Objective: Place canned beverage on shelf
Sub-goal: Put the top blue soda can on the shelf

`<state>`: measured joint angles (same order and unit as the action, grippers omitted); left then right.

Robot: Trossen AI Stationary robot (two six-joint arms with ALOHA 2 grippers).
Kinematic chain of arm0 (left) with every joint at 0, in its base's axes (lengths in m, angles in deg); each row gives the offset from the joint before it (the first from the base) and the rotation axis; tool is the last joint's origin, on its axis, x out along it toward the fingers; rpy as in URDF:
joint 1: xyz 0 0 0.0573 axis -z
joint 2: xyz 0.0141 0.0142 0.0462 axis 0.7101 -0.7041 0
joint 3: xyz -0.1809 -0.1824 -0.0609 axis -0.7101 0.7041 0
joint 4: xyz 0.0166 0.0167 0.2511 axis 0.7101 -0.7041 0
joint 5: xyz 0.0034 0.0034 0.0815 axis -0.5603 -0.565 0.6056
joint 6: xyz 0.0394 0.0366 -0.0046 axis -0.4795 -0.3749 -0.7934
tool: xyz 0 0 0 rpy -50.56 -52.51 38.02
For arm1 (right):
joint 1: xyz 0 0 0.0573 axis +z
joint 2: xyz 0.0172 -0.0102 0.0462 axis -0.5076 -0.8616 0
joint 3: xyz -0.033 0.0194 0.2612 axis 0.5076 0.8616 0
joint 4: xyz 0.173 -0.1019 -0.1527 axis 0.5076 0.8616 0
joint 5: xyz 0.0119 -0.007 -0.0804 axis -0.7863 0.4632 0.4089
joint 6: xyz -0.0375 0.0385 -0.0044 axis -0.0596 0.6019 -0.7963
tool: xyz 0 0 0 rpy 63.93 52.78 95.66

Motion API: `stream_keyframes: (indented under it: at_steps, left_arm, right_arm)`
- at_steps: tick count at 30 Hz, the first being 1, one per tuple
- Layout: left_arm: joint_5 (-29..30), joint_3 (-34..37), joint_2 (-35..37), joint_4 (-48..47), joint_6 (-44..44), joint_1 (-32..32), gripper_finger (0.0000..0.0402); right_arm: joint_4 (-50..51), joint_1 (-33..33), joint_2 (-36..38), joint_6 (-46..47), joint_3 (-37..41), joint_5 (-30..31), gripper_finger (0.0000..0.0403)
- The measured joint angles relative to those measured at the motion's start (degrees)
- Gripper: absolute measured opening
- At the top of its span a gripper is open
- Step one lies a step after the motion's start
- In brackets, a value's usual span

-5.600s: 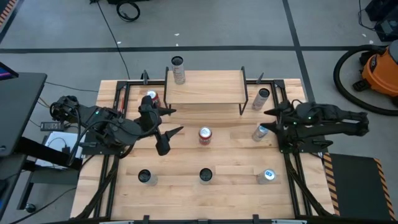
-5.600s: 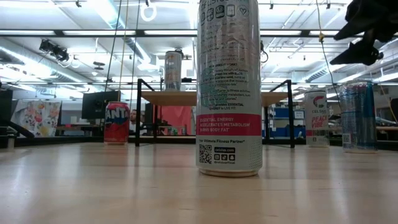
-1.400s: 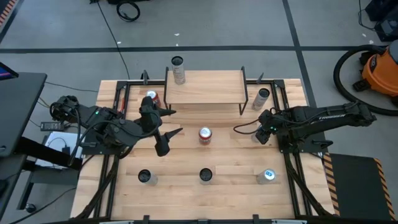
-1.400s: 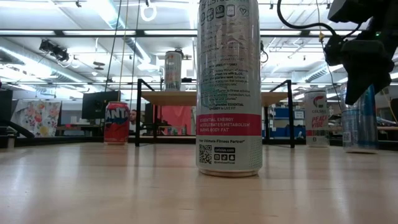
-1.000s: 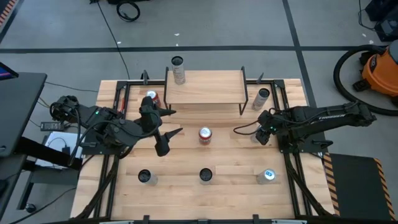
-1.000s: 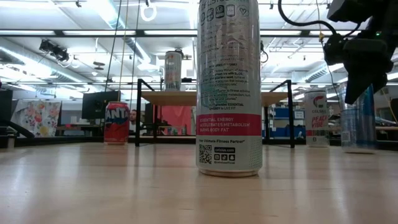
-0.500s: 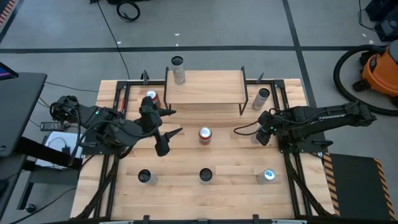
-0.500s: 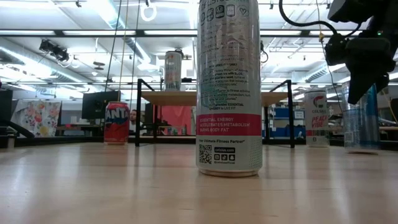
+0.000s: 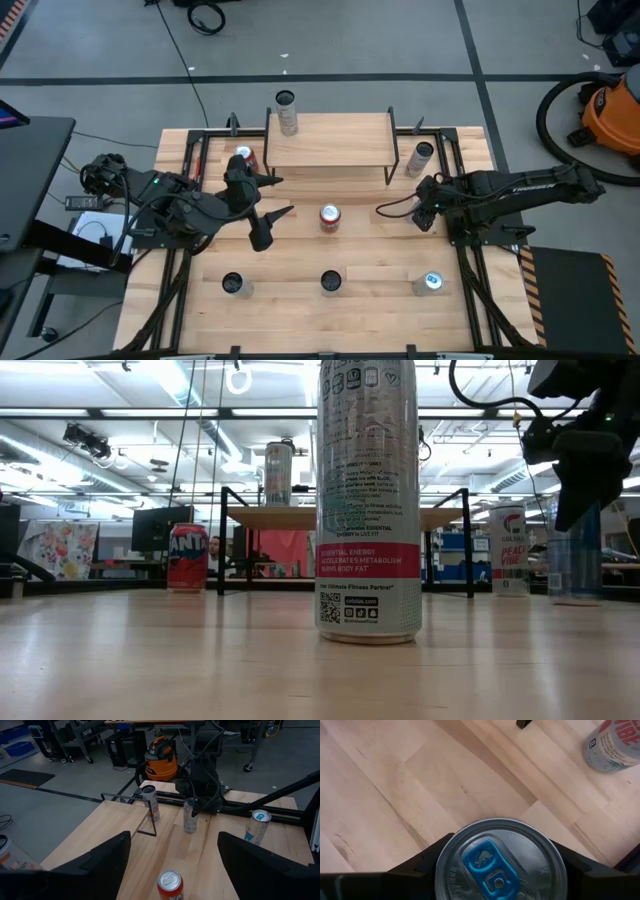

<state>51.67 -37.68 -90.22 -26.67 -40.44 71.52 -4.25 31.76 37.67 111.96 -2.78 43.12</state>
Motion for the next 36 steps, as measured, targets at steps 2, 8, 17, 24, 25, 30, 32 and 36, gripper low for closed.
stream_keyframes:
  at_steps: [2,8,17,24,25,30,32,36]
  left_arm:
    - [0.00,0.00,0.00,0.00,-0.02,0.00,0.0311]
    - [0.00,0.00,0.00,-0.02,-0.24,-0.02,0.0311]
    - [0.00,0.00,0.00,-0.11,-0.41,-0.01,0.0311]
    - [0.00,0.00,0.00,-0.40,-0.41,0.00,0.0311]
    - [0.00,0.00,0.00,-0.50,-0.39,0.00,0.0311]
    - [0.00,0.00,0.02,-0.57,-0.01,-0.01,0.0311]
    - [0.00,0.00,0.02,-0.56,0.07,-0.02,0.0311]
    - [0.00,0.00,0.02,-0.55,0.09,-0.02,0.0311]
  right_arm:
    - [-0.11,0.00,0.00,0.00,0.00,-0.06,0.0244]
    - [0.00,0.00,-0.02,-0.15,-3.29,-0.44,0.0244]
    - [3.31,-0.28,-4.20,-4.60,-14.12,1.64,0.0244]
    - [5.56,-2.93,-10.87,-8.64,-22.85,1.63,0.0244]
    - [5.68,-3.46,-11.87,-9.45,-24.01,1.55,0.0244]
    - [8.17,-6.69,-17.14,-13.02,-30.51,1.38,0.0244]
    - [9.16,-8.24,-19.00,-14.71,-32.97,1.42,0.0244]
    - [9.28,-11.05,-22.38,-17.20,-37.82,0.64,0.0244]
